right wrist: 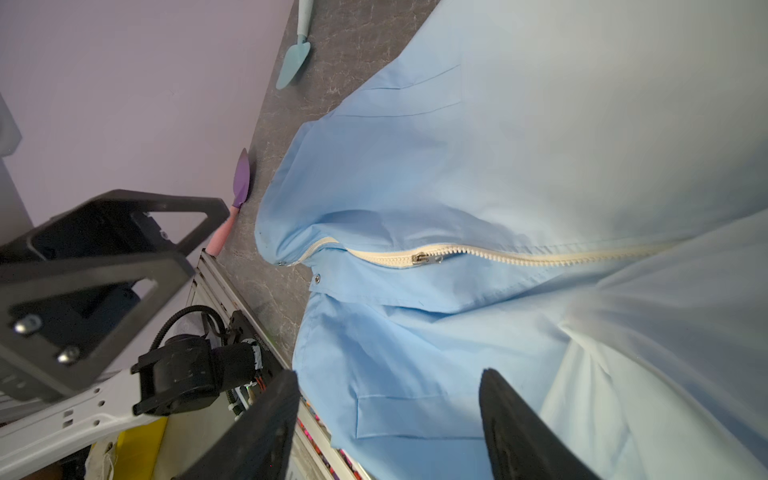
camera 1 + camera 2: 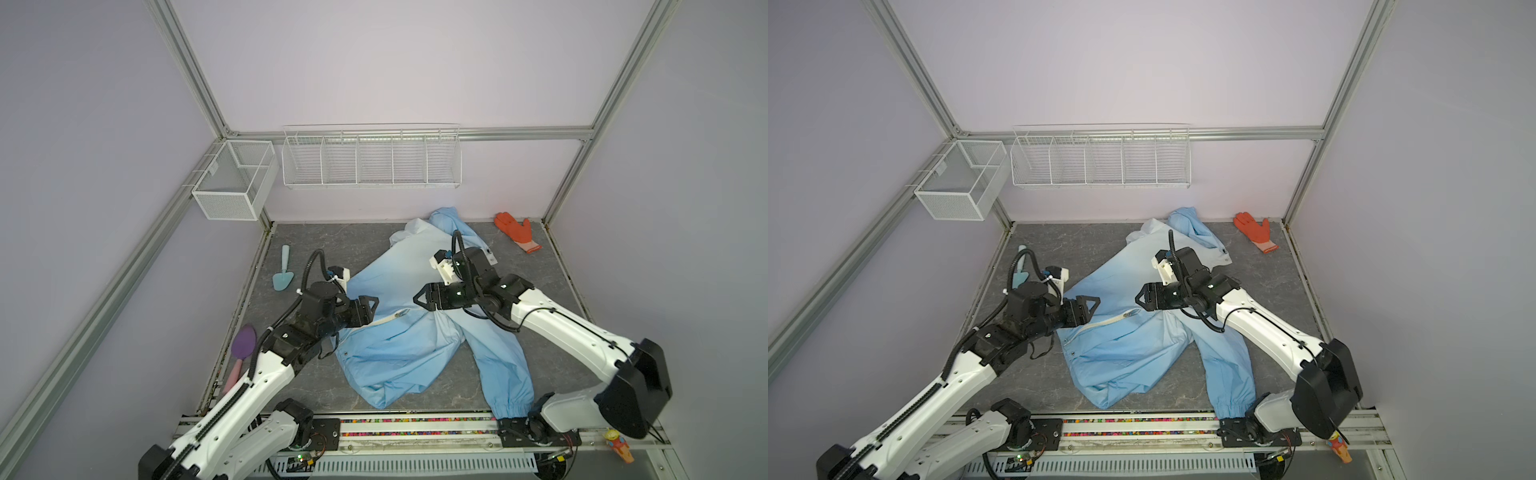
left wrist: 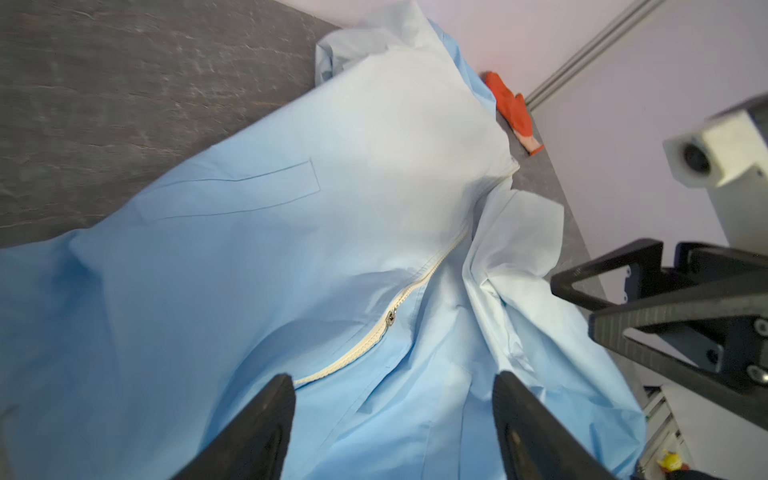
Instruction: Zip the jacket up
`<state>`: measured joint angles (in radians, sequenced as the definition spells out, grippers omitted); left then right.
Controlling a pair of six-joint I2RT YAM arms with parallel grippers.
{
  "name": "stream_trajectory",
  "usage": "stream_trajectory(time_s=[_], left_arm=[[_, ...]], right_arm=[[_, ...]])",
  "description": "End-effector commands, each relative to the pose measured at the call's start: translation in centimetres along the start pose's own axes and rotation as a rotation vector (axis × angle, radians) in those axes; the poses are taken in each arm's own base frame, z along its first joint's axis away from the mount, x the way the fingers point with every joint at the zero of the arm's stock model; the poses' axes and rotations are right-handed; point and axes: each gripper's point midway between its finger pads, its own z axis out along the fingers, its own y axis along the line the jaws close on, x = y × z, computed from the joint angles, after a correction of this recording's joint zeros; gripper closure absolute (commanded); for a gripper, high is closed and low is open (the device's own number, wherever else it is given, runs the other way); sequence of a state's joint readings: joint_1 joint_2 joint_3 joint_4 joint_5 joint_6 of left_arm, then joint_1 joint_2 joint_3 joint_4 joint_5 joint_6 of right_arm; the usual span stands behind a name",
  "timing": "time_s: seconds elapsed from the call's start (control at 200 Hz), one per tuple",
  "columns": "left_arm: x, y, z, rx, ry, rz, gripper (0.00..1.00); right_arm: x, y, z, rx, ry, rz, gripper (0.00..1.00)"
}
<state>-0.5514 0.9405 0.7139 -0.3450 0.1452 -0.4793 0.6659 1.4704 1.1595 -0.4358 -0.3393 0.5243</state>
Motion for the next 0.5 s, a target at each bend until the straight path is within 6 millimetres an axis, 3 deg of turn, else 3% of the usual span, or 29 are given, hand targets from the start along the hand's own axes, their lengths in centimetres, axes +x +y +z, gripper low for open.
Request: stream_trajectory(time_s=[0.0,0.28,0.495], left_arm=[[-0.6,-1.3,2.0,0.090,-0.055,0.208,0.22],[2.3,-0.6,6.9,0.088,0.026,0.325,0.17],[5.0,0.4,8.1,0.091,0.118,0.318,0.23]], right_arm=[[0.3,0.5,2.6,-0.063,0.053,0.036,0.29],[0.9,-2.0,7.5,-0.037,0.124,0.108,0.34],[0.9,-2.8,10.2,-0.062,0.142,0.156,0.42]])
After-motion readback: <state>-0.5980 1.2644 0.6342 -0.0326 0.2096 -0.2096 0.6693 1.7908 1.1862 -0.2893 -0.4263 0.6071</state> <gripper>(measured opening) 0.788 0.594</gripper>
